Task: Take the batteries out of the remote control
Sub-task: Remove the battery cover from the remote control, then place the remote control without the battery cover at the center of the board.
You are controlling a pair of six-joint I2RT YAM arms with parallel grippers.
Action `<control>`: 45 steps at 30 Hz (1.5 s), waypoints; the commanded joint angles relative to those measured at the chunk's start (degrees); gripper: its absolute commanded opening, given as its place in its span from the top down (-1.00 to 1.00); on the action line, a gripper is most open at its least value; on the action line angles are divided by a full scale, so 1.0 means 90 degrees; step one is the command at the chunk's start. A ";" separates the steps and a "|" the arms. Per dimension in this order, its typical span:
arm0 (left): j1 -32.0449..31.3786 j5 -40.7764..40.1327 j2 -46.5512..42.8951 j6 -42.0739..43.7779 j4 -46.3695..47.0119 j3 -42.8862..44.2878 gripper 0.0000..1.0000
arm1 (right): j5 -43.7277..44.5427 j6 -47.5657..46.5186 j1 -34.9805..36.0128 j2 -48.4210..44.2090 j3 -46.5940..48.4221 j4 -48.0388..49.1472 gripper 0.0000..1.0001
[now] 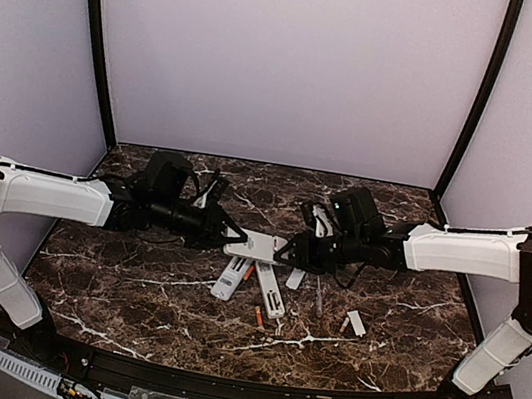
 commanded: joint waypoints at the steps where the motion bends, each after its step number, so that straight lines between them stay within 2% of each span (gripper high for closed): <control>1: 0.0067 0.0168 -0.0230 0.0059 0.0026 -0.0102 1.00 | 0.0567 0.0009 -0.0286 -0.0082 -0.0202 -0.0305 0.39; 20: 0.0399 0.0115 -0.0621 0.0346 -0.0497 -0.0133 1.00 | 0.0803 -0.0452 -0.0709 -0.0068 -0.0668 -0.0575 0.39; 30: 0.0643 0.0174 -0.1038 0.0657 -0.0721 -0.0309 1.00 | 0.1226 -0.1200 -0.1255 0.0459 -0.0165 -0.1017 0.38; 36: 0.0644 0.0625 -0.1095 0.1067 -0.0805 -0.0329 1.00 | 0.1521 -0.1375 -0.1415 0.0868 0.0120 -0.1134 0.37; 45: 0.0637 0.1031 -0.1181 0.1351 -0.0956 -0.0706 1.00 | 0.1706 -0.1432 -0.1482 0.1147 0.0471 -0.1326 -0.06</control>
